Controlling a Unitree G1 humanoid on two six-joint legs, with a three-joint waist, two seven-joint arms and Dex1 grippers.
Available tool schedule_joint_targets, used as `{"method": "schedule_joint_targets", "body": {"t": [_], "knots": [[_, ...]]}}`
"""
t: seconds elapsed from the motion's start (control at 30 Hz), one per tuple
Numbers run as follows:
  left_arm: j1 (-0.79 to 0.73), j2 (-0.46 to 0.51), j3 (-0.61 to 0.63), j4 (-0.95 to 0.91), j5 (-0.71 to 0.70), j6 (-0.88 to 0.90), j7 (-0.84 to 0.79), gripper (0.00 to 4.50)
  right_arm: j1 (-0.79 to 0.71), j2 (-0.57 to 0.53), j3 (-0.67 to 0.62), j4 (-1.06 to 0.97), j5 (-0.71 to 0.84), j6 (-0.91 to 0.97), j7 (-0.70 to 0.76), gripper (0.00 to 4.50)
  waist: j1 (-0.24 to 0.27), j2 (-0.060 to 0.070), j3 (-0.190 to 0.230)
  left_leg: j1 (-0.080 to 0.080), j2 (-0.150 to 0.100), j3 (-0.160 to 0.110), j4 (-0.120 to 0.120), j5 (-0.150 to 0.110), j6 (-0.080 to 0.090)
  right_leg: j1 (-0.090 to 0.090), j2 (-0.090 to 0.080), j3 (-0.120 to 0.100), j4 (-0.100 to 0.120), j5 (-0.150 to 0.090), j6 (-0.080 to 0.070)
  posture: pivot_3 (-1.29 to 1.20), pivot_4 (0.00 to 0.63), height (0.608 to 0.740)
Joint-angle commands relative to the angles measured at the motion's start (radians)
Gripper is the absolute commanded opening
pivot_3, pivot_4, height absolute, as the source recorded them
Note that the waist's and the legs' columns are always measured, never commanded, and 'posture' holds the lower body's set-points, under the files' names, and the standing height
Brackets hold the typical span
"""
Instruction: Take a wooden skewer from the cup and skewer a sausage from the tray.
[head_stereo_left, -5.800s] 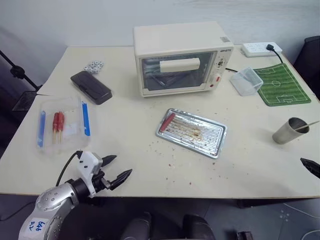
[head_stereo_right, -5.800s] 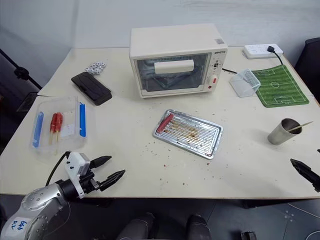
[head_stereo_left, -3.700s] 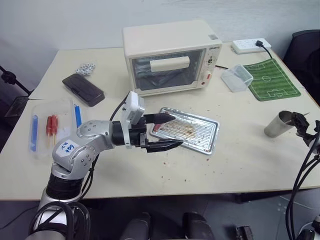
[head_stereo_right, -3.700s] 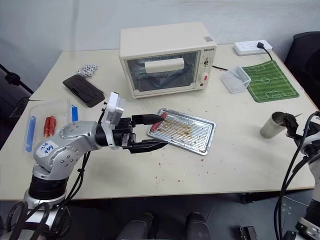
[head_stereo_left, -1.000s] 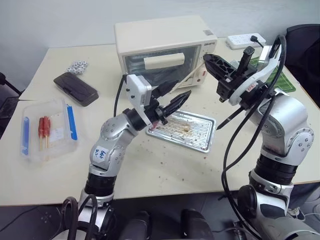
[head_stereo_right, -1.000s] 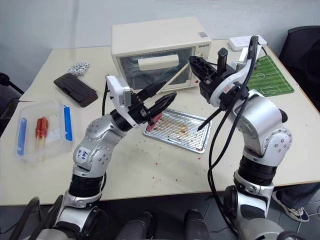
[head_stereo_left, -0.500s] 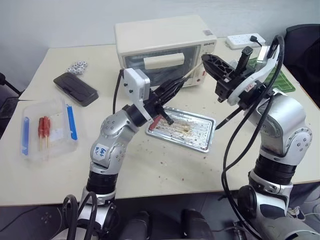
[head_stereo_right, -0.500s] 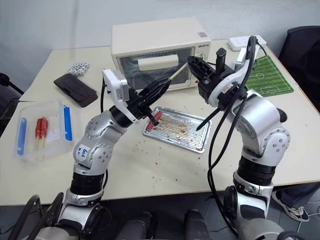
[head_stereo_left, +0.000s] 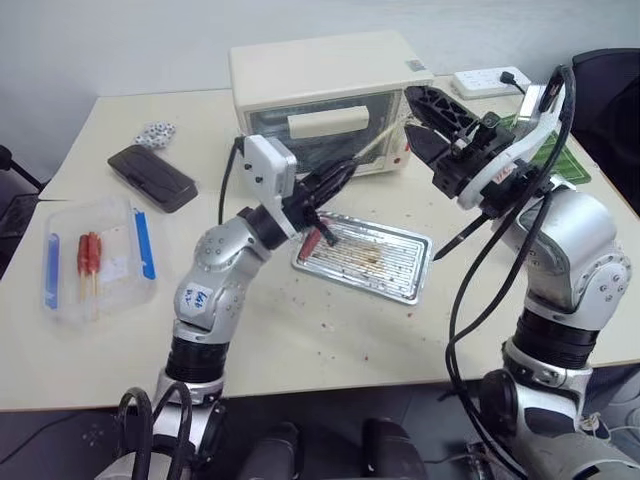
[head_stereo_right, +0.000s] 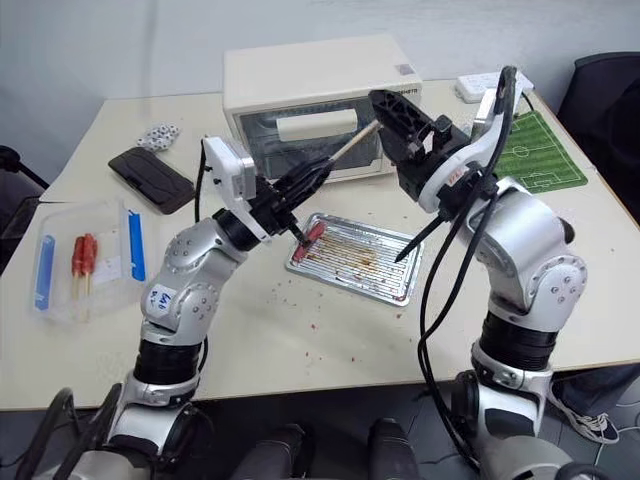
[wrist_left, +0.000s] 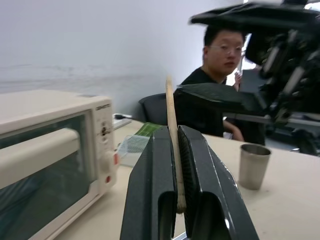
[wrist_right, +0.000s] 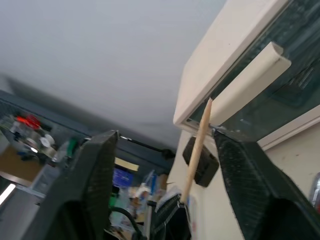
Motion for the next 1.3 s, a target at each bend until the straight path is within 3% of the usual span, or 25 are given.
{"method": "schedule_joint_targets", "body": {"t": [0.03, 0.13, 0.23, 0.33, 0.43, 0.6, 0.8, 1.3], "knots": [[-0.016, 0.061, 0.070, -0.008, -0.006, -0.005, -0.006, 0.00, -0.040, -0.095, 0.023, 0.044, -0.004, 0.052, 0.068, 4.39, 0.000, 0.000, 0.000, 0.000, 0.000, 0.000, 0.000, 0.000, 0.000, 0.000, 0.000, 0.000, 0.000, 0.000, 0.000, 0.00, 0.150, 0.740], [0.012, 0.156, 0.134, -0.023, -0.032, 0.041, -0.030, 0.00, -0.062, -0.192, 0.107, 0.100, -0.154, 0.120, 0.155, 4.49, -0.003, 0.000, 0.000, 0.000, 0.000, 0.000, -0.001, 0.000, 0.000, 0.000, 0.000, 0.000, 0.000, 0.000, 0.000, 0.00, 0.150, 0.740], [0.097, 0.313, 0.225, -0.085, -0.087, 0.136, -0.095, 0.00, -0.090, -0.244, 0.292, 0.106, -0.470, 0.172, 0.280, 4.49, -0.021, 0.000, 0.000, 0.000, 0.001, 0.003, -0.003, 0.000, 0.000, -0.002, 0.001, 0.003, 0.000, 0.000, 0.000, 0.00, 0.150, 0.740], [0.177, 0.432, 0.310, -0.143, -0.151, 0.217, -0.139, 0.00, -0.095, -0.179, 0.383, 0.159, -0.636, 0.170, 0.314, 4.49, -0.029, 0.000, 0.000, 0.000, 0.002, 0.004, -0.004, 0.000, 0.000, -0.005, 0.001, 0.005, 0.001, 0.000, 0.000, 0.00, 0.150, 0.740], [0.213, 0.483, 0.357, -0.167, -0.171, 0.246, -0.136, 0.00, -0.099, -0.081, 0.406, 0.234, -0.727, 0.173, 0.326, 4.49, -0.023, 0.000, 0.000, -0.002, 0.001, 0.004, -0.003, 0.000, -0.001, -0.007, 0.001, 0.006, 0.000, 0.000, 0.000, 0.00, 0.150, 0.740], [0.215, 0.479, 0.370, -0.200, -0.178, 0.262, -0.089, 0.00, -0.136, 0.086, 0.424, 0.399, -0.897, 0.173, 0.352, 4.49, -0.017, 0.000, 0.000, -0.003, 0.000, 0.003, -0.001, 0.000, -0.001, -0.007, 0.000, 0.005, 0.001, 0.001, -0.001, 0.00, 0.150, 0.740], [0.233, 0.465, 0.361, -0.230, -0.176, 0.256, -0.068, 0.00, -0.174, 0.204, 0.415, 0.537, -1.059, 0.180, 0.402, 4.49, -0.026, 0.000, 0.000, -0.003, 0.001, 0.003, -0.002, 0.000, -0.002, -0.007, 0.001, 0.005, 0.005, 0.002, -0.001, 0.00, 0.150, 0.740], [0.230, 0.445, 0.337, -0.229, -0.161, 0.225, -0.050, 0.00, -0.239, 0.350, 0.451, 0.635, -1.359, 0.190, 0.640, 4.49, -0.034, -0.001, 0.000, -0.003, 0.001, 0.006, -0.003, 0.002, -0.005, -0.014, 0.002, 0.009, 0.014, 0.002, -0.002, 0.00, 0.150, 0.740]]}}
